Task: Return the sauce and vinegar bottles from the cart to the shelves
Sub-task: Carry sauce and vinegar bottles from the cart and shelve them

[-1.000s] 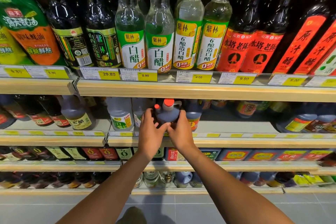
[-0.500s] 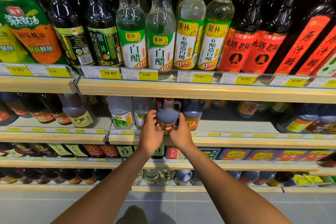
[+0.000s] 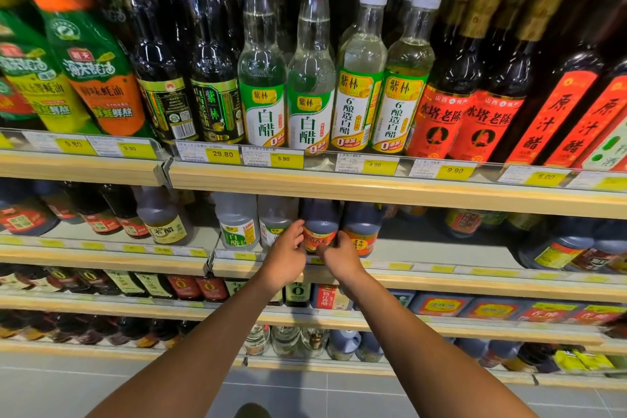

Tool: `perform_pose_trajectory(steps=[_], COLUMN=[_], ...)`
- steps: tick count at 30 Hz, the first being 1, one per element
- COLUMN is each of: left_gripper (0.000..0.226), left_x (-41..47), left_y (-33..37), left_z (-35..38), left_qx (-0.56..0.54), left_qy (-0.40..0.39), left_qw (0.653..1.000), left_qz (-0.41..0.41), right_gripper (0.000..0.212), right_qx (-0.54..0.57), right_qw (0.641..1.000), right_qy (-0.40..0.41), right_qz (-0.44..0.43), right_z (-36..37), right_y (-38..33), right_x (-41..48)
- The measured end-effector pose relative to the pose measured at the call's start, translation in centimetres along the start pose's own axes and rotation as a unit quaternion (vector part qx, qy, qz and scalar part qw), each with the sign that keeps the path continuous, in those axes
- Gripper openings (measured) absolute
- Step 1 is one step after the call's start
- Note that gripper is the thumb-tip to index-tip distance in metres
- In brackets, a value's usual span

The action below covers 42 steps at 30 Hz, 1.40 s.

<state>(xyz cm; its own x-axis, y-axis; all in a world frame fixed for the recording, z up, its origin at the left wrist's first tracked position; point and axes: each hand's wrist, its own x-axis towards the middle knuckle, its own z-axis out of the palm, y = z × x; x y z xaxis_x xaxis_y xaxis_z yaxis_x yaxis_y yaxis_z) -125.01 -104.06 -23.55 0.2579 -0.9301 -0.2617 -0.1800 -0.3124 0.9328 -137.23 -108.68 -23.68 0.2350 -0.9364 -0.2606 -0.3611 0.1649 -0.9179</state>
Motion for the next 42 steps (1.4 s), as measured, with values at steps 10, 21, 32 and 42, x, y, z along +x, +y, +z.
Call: perform_pose_trajectory(steps=[10,21,32,42], left_gripper=[0.063,0.049,0.063,0.074], left_x=[-3.2,-10.0,-15.9,-22.0], left_y=[2.1,4.2,6.0,4.9], left_z=[-0.7,-0.4,-3.9,-14.2], left_qx=[0.032,0.232,0.431,0.543], left_qy=[-0.002,0.073,0.209,0.303], left_qw=[0.999,0.960,0.842,0.756], left_qz=[0.019,0.138,0.248,0.204], right_gripper=[0.032,0.057,0.086,0.089], right_qx=[-0.060,-0.219,-0.475,-0.485], right_qw=[0.997,0.970,0.798,0.717], right_qy=[-0.052,-0.028,0.024,0.013], right_qz=[0.014,-0.100,-0.370,-0.500], right_z=[-4.3,-10.2,-12.1,-3.9], right_y=[-2.6,-4.2,-6.1,-12.5], right_x=[-3.7,-9.3,-12.2,-14.4])
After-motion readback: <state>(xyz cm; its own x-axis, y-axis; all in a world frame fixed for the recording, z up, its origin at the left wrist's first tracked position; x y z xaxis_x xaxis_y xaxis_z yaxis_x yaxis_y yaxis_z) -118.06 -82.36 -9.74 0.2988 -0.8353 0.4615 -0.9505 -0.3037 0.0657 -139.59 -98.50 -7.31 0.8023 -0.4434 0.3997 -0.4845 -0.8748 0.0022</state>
